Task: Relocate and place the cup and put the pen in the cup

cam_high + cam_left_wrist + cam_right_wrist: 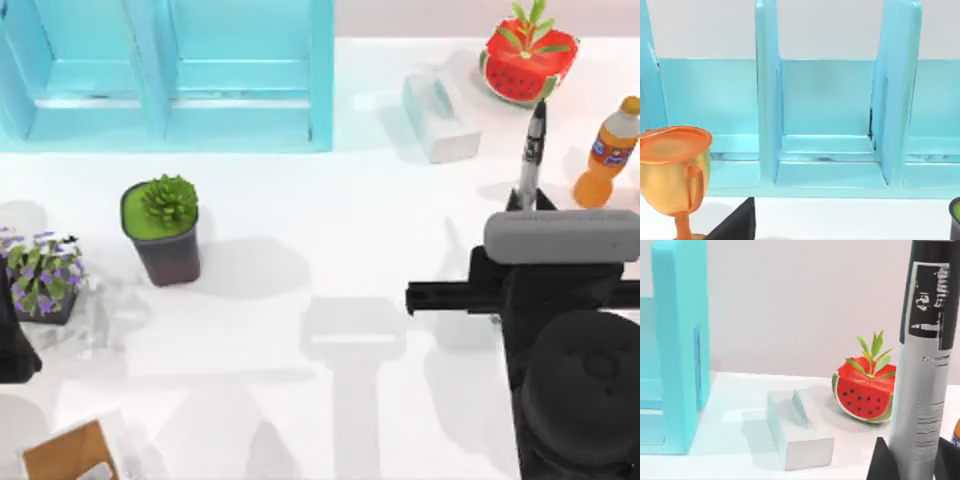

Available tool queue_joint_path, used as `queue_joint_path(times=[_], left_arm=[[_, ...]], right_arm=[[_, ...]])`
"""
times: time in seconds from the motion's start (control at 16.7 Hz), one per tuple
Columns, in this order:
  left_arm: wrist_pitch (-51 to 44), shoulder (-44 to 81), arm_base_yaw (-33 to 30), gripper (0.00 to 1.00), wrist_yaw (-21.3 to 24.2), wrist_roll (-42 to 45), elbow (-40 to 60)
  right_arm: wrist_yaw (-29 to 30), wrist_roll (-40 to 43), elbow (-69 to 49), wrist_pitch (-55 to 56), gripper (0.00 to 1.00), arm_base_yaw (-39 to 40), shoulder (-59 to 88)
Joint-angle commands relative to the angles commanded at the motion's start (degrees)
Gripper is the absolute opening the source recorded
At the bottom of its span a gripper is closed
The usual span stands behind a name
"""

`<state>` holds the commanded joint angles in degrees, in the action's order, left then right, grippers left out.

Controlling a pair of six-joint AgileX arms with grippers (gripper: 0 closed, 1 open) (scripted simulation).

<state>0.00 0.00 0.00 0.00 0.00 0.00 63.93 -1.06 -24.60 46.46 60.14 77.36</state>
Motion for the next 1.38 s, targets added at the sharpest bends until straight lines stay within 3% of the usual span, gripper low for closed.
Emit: queue_joint_path(times=[0.24, 0.66, 1.08, 1.38], left_arm=[[0.0, 0.0, 0.0, 1.00, 0.0, 0.0, 0.0], [0.0, 0.0, 0.0, 1.00, 0.0, 0.0, 0.0], [0.0, 0.0, 0.0, 1.00, 0.0, 0.0, 0.0], [0.0, 0.0, 0.0, 1.00, 0.0, 0.0, 0.0]], right_arm=[[5.2, 3.9, 5.4, 9.4, 0.00, 1.7, -5.2], [5.6, 4.3, 5.8, 10.5, 0.00, 1.5, -5.4], [-3.2, 3.2, 4.6, 16.5, 0.00, -7.2, 2.7], [-4.1, 2.9, 4.4, 17.2, 0.00, -8.2, 3.6]])
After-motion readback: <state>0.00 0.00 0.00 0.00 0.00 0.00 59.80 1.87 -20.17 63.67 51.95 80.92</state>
